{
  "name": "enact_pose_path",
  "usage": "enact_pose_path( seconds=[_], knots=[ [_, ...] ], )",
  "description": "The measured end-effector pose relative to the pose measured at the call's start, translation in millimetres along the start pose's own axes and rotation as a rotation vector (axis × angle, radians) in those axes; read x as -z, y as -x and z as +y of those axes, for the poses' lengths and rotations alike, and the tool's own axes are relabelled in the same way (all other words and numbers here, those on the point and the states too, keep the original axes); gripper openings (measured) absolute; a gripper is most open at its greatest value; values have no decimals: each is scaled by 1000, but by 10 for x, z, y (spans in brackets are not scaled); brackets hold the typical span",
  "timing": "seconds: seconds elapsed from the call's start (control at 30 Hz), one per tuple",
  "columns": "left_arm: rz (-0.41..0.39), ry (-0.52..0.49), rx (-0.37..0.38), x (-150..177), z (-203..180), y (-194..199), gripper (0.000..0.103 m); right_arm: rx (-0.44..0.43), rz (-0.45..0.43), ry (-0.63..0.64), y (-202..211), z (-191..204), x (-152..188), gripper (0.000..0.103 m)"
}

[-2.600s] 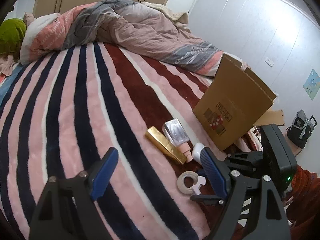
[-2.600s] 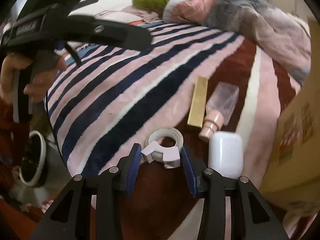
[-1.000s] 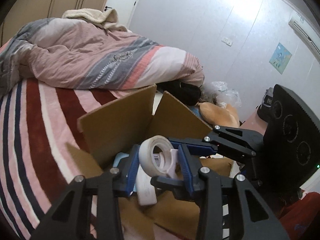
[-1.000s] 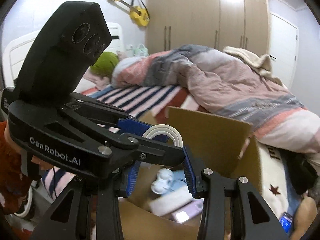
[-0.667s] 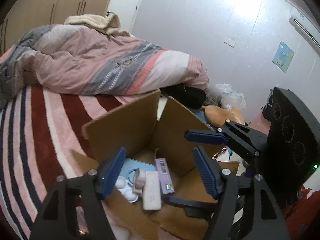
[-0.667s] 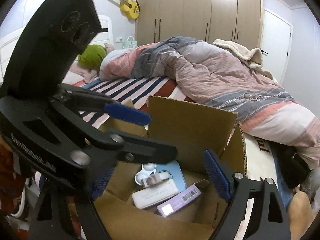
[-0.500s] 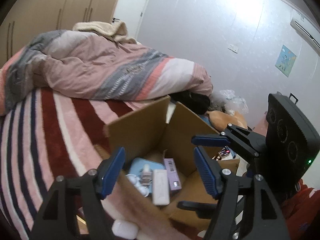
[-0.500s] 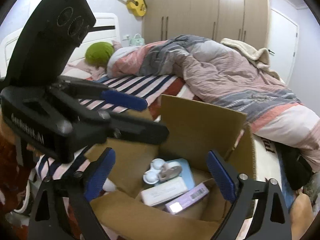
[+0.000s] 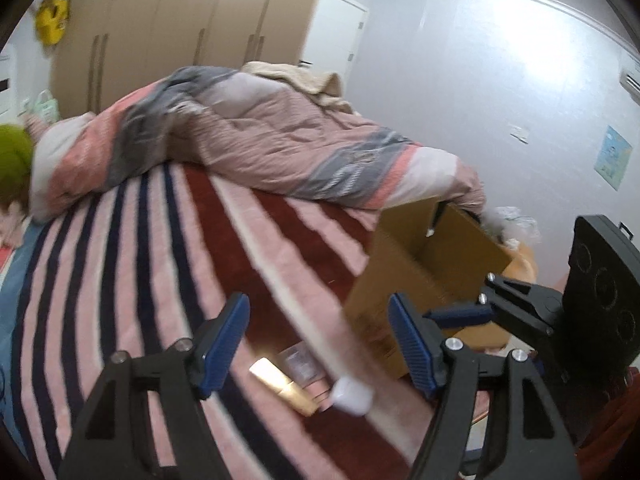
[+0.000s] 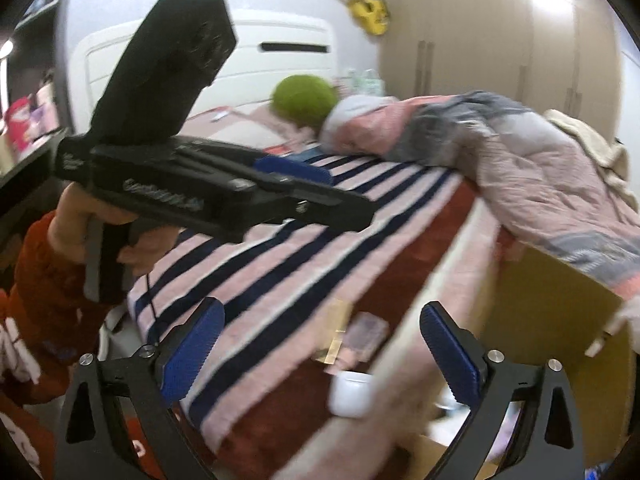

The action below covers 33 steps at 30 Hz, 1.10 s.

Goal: Organize rigid objects
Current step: 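Move the right gripper toward the white earbud case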

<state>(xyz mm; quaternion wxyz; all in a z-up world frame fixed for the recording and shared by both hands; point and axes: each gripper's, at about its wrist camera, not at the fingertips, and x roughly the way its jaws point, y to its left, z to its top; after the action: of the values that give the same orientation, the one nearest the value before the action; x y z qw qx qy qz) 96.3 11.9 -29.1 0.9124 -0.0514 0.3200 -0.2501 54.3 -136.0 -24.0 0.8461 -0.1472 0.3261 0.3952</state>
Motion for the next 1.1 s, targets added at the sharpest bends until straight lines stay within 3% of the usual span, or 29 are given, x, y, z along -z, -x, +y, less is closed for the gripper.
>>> enact_pose_path(
  seconds=[0.1,0.17,0.23,0.33,0.6,0.83,0.97,1.1],
  knots=[
    [-2,31,-22,210,249,56,69,-37,57,1,-290,213,53,84],
    [-1,47,-21,320,360,65,69,-13,78,24,-450,359,108,73],
    [4,57,-23,423,443,56,69,34,89,51,-567,489,181,72],
    [17,71,-21,556,548,26,69,36,112,39,-678,554,276,66],
    [22,119,-2,811,736,-17,69,129,223,-65,-931,330,543,64],
    [42,135,10,918,762,-94,69,306,291,-142,-1042,73,838,53],
    [45,131,13,911,727,-110,69,383,310,-140,-1135,-39,917,36],
    [46,127,15,898,703,-102,69,402,319,-111,-1171,-29,925,37]
  ],
)
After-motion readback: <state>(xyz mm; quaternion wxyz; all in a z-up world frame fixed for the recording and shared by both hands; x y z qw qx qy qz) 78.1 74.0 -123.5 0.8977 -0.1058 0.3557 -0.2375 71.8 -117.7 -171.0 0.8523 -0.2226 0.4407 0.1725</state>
